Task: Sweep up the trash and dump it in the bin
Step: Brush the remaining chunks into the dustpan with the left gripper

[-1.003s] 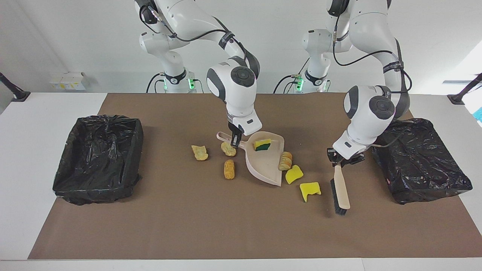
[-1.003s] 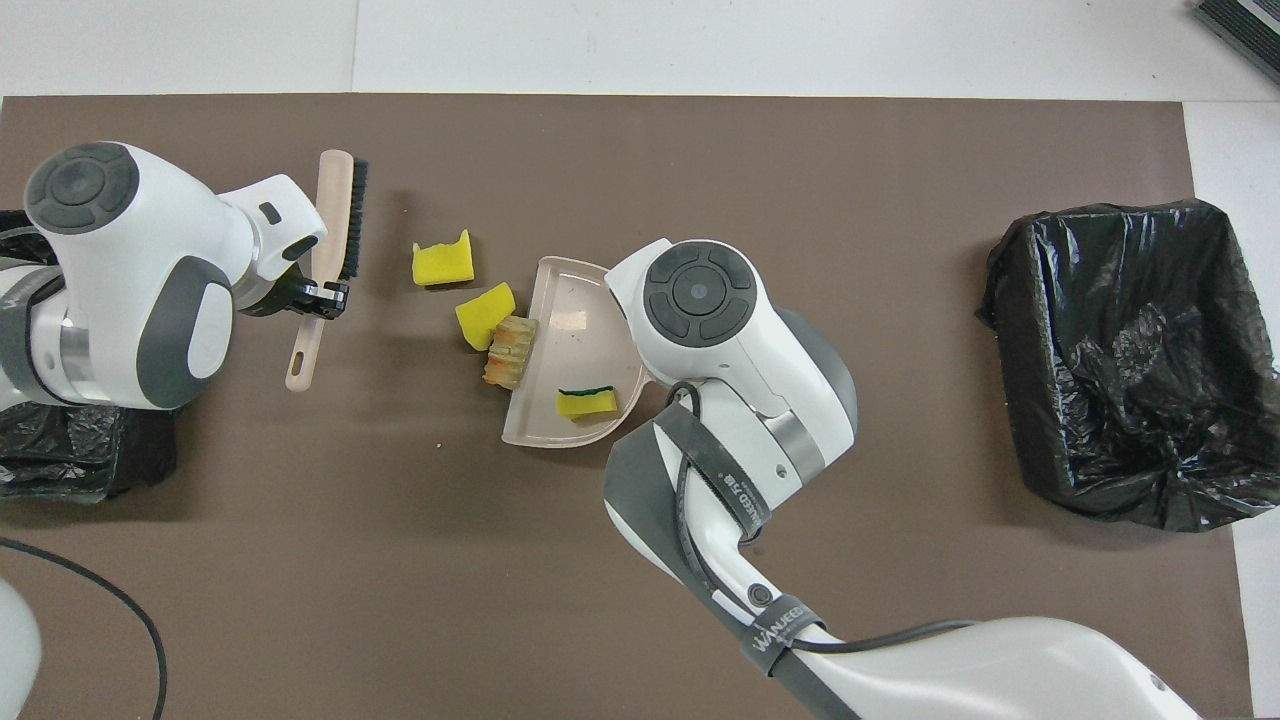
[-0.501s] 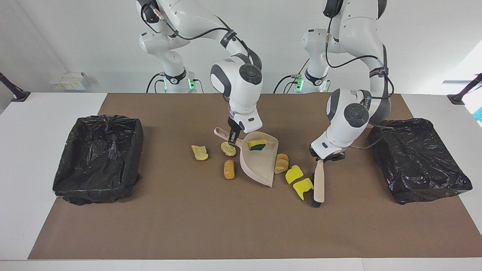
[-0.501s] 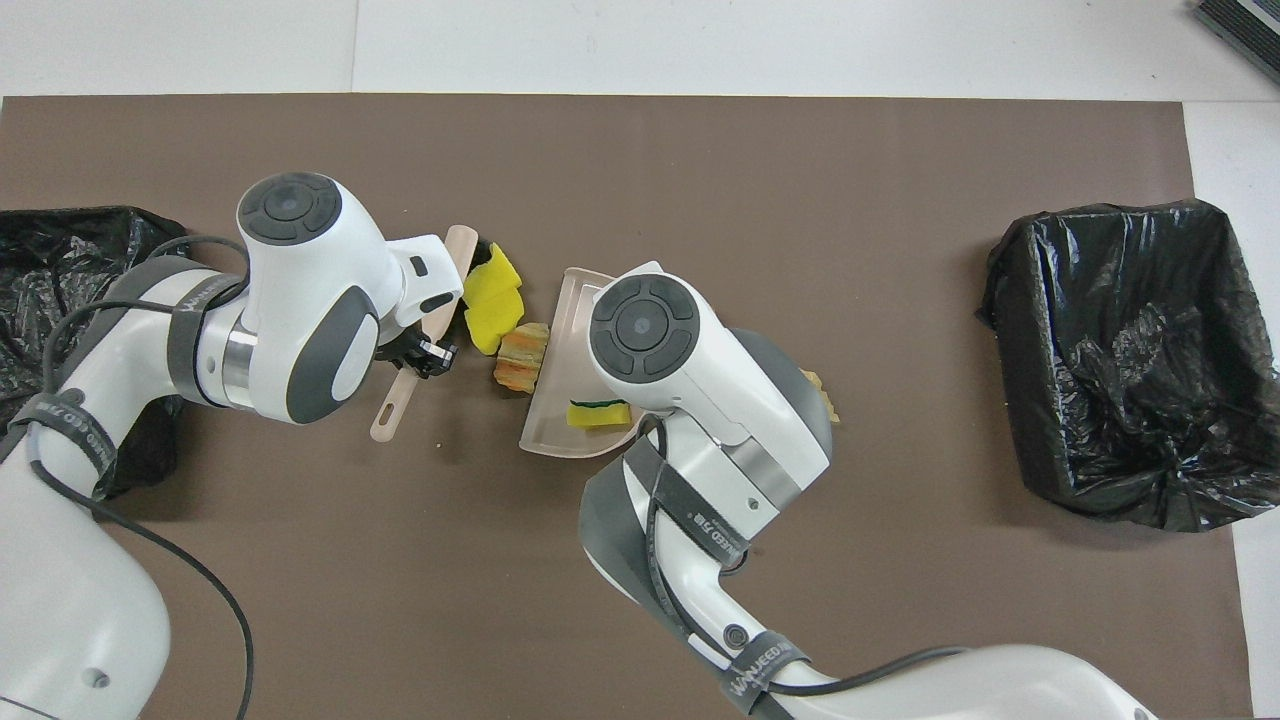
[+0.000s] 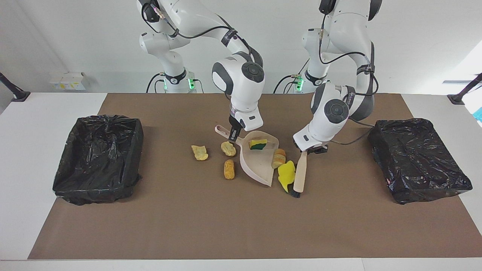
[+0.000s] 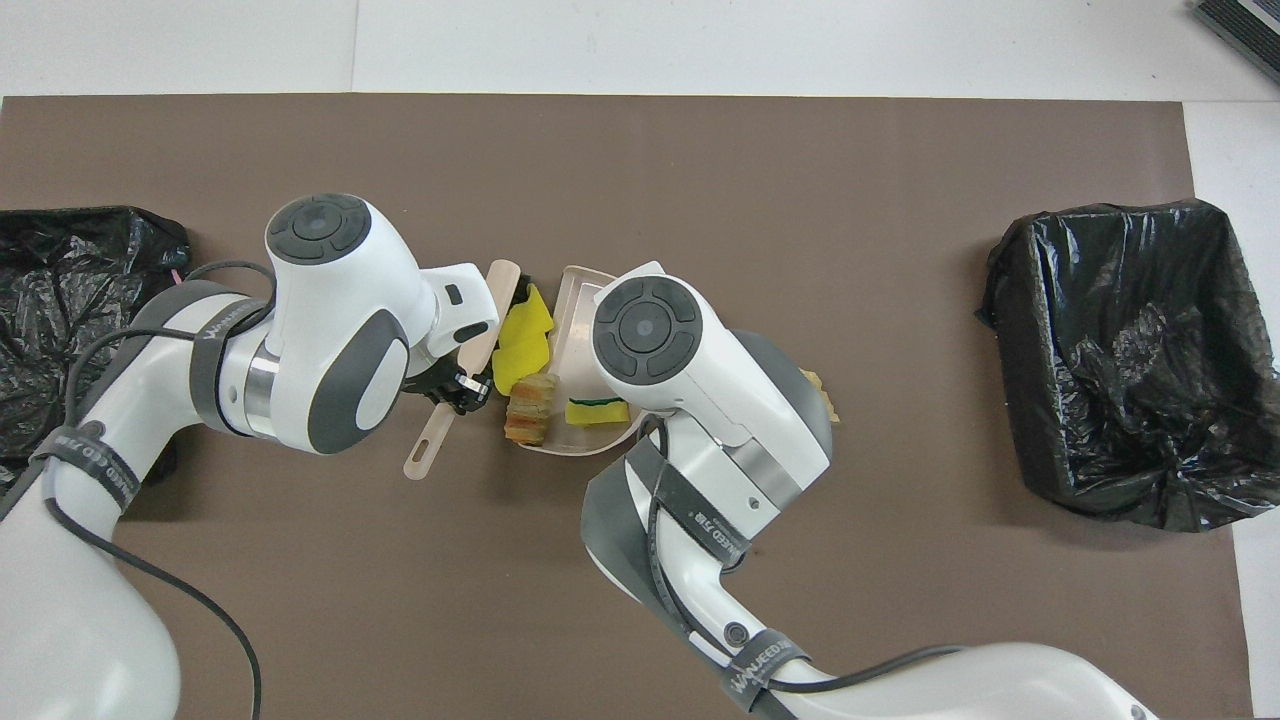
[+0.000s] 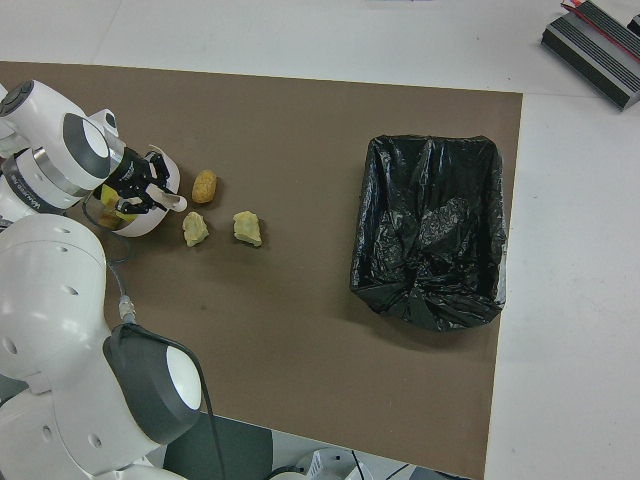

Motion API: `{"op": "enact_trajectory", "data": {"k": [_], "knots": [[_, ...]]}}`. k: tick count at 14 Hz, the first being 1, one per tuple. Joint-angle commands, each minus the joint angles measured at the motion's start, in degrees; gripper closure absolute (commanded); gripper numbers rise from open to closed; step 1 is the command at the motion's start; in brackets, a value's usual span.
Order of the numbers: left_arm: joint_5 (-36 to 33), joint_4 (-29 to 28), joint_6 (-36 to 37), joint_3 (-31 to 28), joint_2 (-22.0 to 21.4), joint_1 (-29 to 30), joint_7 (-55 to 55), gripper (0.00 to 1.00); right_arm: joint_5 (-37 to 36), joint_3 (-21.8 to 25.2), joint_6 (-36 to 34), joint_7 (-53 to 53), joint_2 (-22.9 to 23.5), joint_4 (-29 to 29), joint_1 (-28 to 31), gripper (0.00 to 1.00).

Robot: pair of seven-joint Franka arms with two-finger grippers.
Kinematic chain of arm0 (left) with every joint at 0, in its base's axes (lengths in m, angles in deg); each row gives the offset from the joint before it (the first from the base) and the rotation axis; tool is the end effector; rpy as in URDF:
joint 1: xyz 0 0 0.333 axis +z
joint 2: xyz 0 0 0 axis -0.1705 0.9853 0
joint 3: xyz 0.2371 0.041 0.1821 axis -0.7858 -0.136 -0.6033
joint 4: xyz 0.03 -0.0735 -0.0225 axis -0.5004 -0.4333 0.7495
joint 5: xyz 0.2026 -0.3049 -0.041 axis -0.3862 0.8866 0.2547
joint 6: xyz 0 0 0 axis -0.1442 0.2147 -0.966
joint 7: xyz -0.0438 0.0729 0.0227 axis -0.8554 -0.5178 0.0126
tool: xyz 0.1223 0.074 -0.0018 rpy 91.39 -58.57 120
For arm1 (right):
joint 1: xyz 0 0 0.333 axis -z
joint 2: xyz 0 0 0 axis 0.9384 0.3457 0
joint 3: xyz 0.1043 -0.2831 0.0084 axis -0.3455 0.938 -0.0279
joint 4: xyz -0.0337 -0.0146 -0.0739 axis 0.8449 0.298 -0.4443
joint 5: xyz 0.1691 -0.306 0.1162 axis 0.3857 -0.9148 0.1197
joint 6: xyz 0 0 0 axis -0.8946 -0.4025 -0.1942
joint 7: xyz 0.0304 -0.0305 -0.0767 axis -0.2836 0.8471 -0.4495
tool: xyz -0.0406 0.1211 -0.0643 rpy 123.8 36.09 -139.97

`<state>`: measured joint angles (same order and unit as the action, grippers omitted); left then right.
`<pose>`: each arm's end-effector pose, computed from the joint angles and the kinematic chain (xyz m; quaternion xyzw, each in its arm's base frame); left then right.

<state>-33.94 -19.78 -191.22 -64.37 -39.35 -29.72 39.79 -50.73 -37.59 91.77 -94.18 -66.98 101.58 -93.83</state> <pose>0.4934 -0.2508 0.3315 0.9653 -0.2228 -0.1264 0.0512 0.5244 0.3323 0.3480 0.8022 0.5921 -0.0381 0.0673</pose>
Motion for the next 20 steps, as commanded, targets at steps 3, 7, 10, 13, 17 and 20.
{"op": "enact_trajectory", "data": {"k": [3, 7, 10, 13, 17, 20], "knots": [[4.7, -4.3, 2.1, -0.8, -5.4, -1.8, -1.1, 1.0, 2.9, -0.6, 11.3, -2.6, -0.7, 5.7, 1.6, 1.0], [9.1, -4.2, 4.5, -1.3, -9.1, -1.5, -0.6, 1.0, 2.9, -0.6, 12.3, -6.7, -0.6, 5.8, 2.4, 1.0], [9.2, -4.0, 6.1, -1.4, -10.5, -0.1, -0.8, 1.0, 2.9, -0.6, 13.1, -7.0, -0.6, 5.8, 2.3, 1.0], [11.9, -3.5, 6.7, -1.4, -13.2, 2.1, -0.1, 1.0, 2.9, -0.6, 13.1, -7.0, -0.5, 5.8, 2.3, 1.0], [11.7, -3.9, 8.1, -1.9, -14.0, 2.8, 4.8, 1.0, 2.9, -0.6, 13.1, -7.0, -0.5, 5.8, 2.4, 1.0], [8.6, -6.3, 8.1, -2.1, -13.3, 8.4, 6.5, 1.0, 2.9, -0.6, 13.0, -7.3, -0.5, 5.8, 2.4, 1.0]]}}
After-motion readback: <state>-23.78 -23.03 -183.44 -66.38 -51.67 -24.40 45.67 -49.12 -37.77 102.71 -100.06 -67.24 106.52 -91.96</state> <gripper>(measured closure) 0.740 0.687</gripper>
